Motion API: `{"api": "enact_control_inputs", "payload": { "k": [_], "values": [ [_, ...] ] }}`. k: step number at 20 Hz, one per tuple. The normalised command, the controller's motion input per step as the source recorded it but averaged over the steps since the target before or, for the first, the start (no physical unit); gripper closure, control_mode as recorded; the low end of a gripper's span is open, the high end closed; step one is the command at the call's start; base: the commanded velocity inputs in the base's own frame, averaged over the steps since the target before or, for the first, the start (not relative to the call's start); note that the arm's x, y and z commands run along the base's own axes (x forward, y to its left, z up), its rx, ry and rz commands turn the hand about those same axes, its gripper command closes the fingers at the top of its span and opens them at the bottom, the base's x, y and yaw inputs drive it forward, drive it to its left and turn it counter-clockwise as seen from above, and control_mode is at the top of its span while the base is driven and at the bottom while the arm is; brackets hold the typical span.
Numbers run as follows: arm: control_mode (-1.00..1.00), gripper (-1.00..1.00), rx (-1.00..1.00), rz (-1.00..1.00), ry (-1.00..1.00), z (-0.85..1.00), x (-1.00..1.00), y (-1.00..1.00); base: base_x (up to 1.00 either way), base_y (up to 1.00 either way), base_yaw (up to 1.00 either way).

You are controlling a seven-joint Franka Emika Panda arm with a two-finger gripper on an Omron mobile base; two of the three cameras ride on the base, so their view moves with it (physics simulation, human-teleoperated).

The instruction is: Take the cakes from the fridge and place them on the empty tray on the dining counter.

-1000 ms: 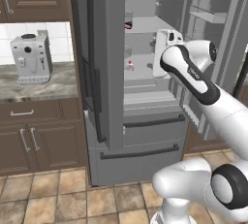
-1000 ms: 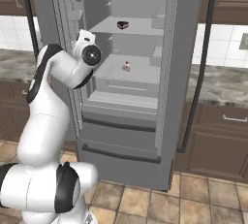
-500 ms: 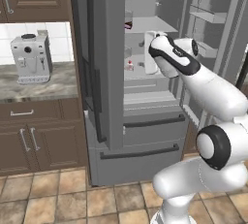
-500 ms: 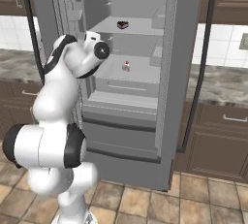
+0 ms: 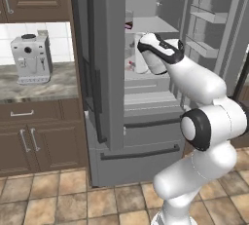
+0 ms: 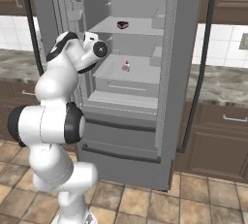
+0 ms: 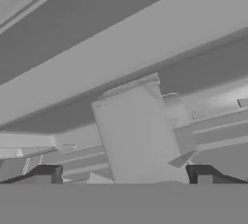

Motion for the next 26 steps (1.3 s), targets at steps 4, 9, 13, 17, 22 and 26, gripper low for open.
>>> {"api": "enact_control_inputs", "payload": {
  "k": [4, 9, 13, 17, 22, 26],
  "values": [
    [-1.0, -1.0, 0.0, 0.01, -0.02, -0.12, 0.0, 0.53, 0.0, 0.0, 0.0],
    [-1.0, -1.0, 0.0, 0.05, -0.07, -0.04, -0.14, 0.88, 0.0, 0.0, 0.0],
    [-1.0, -1.0, 0.0, 0.08, -0.05, -0.08, -0.21, 1.0, 0.0, 0.0, 0.0],
    [-1.0, -1.0, 0.0, 0.07, -0.04, -0.1, -0.21, 1.0, 0.0, 0.0, 0.0],
    [-1.0, -1.0, 0.0, 0.01, 0.0, 0.0, -0.07, 1.0, 0.0, 0.0, 0.0],
    [-1.0, -1.0, 0.0, 0.04, 0.0, 0.0, 0.0, 1.0, 0.0, 0.0, 0.0]
  ]
}}
